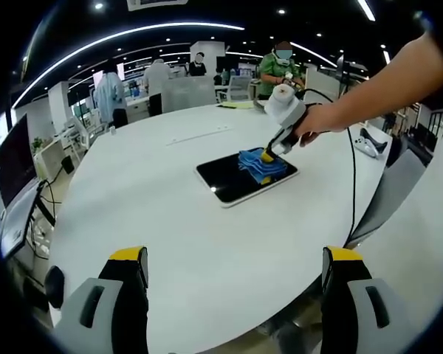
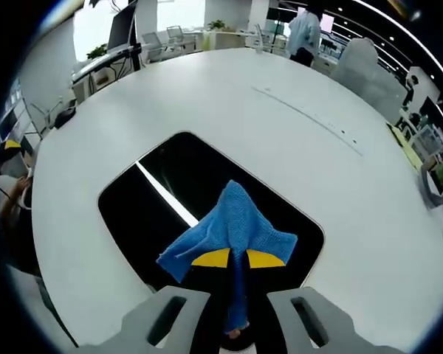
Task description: Wipe the mirror surface with the cleaning cloth until all visible marks leave the cleaned area.
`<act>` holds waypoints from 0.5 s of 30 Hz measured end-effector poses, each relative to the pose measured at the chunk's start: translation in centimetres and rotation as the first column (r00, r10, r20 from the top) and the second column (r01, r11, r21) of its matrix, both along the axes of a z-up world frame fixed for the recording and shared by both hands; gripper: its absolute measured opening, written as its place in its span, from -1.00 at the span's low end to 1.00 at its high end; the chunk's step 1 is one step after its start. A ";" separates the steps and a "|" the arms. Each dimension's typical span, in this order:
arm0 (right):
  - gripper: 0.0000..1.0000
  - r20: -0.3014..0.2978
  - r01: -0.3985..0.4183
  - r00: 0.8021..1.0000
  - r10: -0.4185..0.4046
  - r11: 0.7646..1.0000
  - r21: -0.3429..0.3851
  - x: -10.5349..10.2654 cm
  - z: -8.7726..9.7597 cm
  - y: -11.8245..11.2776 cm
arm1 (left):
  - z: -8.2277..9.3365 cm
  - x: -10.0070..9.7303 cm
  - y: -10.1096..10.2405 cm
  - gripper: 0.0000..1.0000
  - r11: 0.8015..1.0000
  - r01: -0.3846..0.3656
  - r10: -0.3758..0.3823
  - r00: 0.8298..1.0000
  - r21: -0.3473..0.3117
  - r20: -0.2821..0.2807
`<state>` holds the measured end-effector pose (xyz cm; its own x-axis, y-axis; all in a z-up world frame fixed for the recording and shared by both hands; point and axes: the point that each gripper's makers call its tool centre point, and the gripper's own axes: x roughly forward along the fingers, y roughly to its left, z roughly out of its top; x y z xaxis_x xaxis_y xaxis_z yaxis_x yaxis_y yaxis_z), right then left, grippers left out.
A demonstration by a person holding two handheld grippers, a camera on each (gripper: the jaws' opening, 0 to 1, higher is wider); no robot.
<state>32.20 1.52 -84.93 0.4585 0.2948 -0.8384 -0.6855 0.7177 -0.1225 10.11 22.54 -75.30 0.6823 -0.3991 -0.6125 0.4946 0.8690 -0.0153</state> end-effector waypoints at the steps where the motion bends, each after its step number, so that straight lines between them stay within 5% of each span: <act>1: -0.96 0.001 -0.001 1.000 0.001 1.000 -0.001 0.0 0.0 -0.1 | 0.0 0.0 0.0 0.98 1.000 0.001 -0.001 1.000 0.001 -0.001; 15: -0.95 0.012 -0.003 1.000 0.003 1.000 -0.011 -0.1 0.2 -1.4 | 0.1 0.2 -0.4 0.98 1.000 0.014 -0.014 1.000 0.007 0.001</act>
<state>32.15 0.10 -84.74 0.4675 0.2873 -0.8360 -0.6861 0.7143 -0.1382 10.30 22.18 -75.22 0.6777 -0.4039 -0.6144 0.5063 0.8623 -0.0084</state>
